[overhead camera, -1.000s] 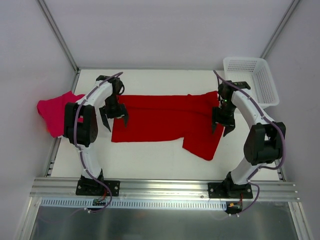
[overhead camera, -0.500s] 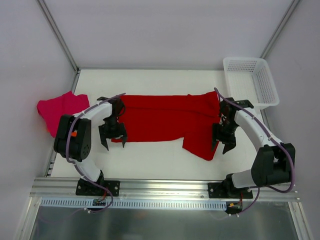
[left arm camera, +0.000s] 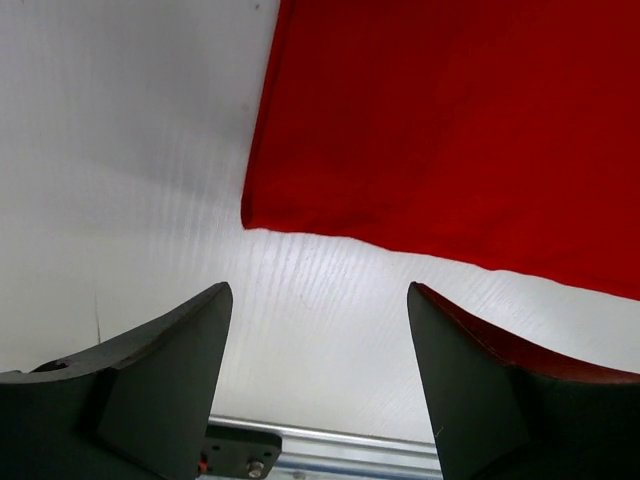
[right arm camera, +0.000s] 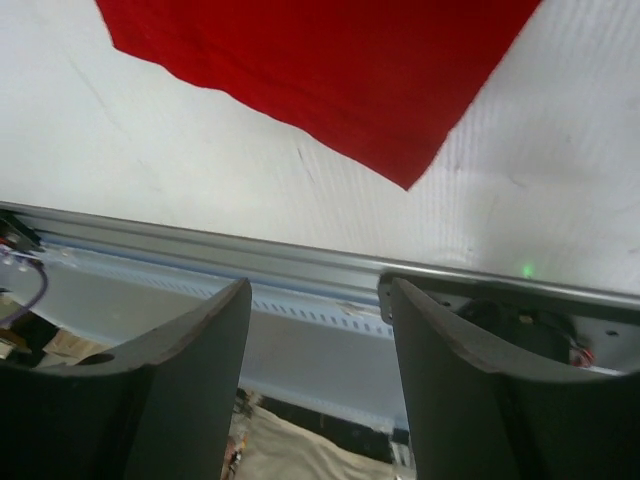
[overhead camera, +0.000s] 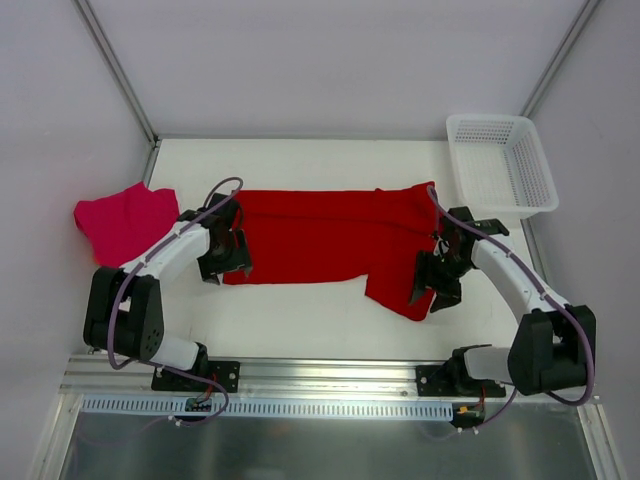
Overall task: Fold and stack the t-shirts
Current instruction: Fold the tshirt
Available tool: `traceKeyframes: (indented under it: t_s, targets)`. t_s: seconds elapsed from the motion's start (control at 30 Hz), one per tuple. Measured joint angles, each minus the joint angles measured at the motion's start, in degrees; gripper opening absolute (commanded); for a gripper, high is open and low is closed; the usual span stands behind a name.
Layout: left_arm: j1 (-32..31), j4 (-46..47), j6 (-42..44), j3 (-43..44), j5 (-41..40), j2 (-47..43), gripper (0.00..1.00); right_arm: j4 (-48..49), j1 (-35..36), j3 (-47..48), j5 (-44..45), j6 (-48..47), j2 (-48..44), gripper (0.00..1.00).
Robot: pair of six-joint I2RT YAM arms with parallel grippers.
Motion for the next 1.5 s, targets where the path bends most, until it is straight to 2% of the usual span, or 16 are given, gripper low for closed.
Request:
traceKeyframes:
  t_s: [0.1, 0.27, 0.4, 0.5, 0.7, 0.83, 1.0, 1.1, 1.27, 1.5]
  targets:
    - [0.00, 4.02, 1.42, -1.14, 0.24, -2.19, 0.71, 4.22, 0.04, -3.61, -2.29, 2.36, -3.30, 0.67]
    - [0.00, 9.75, 3.72, -3.41, 1.03, -5.99, 0.72, 12.04, 0.15, -12.26, -4.96, 10.14, -11.87, 0.68]
    - [0.00, 12.13, 4.22, -4.22, 2.01, -7.91, 0.72, 15.23, 0.26, -16.20, -4.04, 16.37, -17.84, 0.69]
    - [0.00, 13.44, 4.09, -4.59, 2.34, -8.66, 0.72, 14.69, 0.48, -15.39, -1.03, 17.40, -19.56, 0.69]
    - [0.00, 15.30, 0.90, -5.53, 1.05, -10.99, 0.73, 13.55, 2.64, -9.18, 5.95, 15.19, -17.07, 0.64]
    - [-0.02, 16.55, -2.49, -7.85, -0.79, -15.32, 0.73, 13.97, 7.89, -7.50, 13.46, 13.11, -11.50, 0.64]
    - [-1.09, 18.27, -3.65, -10.36, -4.74, -16.55, 0.73, 22.71, 12.79, -15.78, 18.43, 15.15, -14.99, 0.64]
    - [-1.40, 21.49, -3.69, -15.34, -6.12, -19.63, 0.74, 25.75, 17.46, -20.68, 23.32, 16.57, -15.80, 0.65]
    - [-1.49, 25.53, -3.74, -21.88, -7.63, -25.14, 0.74, 30.12, 24.13, -21.92, 30.08, 17.53, -11.58, 0.65]
    - [-1.49, 30.47, -3.50, -21.53, -9.07, -20.41, 0.74, 32.83, 29.27, -21.90, 35.80, 19.32, -7.52, 0.67]
